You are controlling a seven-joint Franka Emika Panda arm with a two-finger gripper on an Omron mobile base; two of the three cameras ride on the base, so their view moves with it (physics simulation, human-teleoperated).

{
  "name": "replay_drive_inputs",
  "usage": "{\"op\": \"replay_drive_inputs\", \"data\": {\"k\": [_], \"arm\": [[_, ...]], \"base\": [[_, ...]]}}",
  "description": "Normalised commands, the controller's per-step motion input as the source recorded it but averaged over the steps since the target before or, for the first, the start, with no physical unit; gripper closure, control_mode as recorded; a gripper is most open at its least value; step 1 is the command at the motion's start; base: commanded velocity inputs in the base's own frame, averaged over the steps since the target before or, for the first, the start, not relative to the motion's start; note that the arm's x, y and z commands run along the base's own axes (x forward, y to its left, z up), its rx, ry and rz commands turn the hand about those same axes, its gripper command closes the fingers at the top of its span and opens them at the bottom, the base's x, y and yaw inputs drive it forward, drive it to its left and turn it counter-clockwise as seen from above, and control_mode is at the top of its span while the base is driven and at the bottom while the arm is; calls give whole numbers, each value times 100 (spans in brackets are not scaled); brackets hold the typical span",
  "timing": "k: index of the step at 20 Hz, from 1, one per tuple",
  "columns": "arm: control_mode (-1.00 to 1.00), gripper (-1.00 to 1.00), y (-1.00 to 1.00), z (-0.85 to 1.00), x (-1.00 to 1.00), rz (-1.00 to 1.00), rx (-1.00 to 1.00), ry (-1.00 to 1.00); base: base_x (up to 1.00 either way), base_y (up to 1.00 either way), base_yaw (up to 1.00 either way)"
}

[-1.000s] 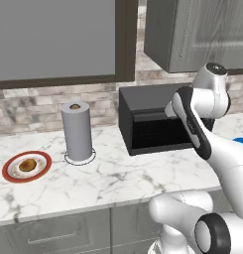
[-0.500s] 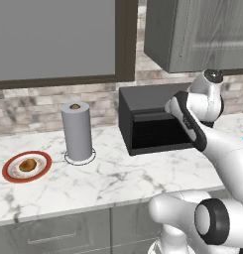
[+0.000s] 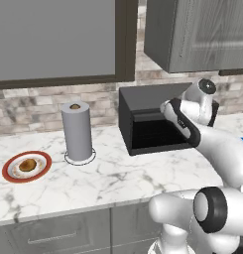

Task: Open the toaster oven door. Place the bread on the bottom rack in the toaster oven and place the steak on the top rack.

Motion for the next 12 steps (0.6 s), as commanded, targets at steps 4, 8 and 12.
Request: {"op": "replay_drive_inputs", "data": {"k": [4,8,12], "arm": [[-100,-100,0,-7,70,0,5,1],[-100,-100,0,-1,74,0,0,9],[-100,-100,-3,-42,48,1,0,8]], "base": [[0,0,0],[0,0,0],[0,0,0]]}}
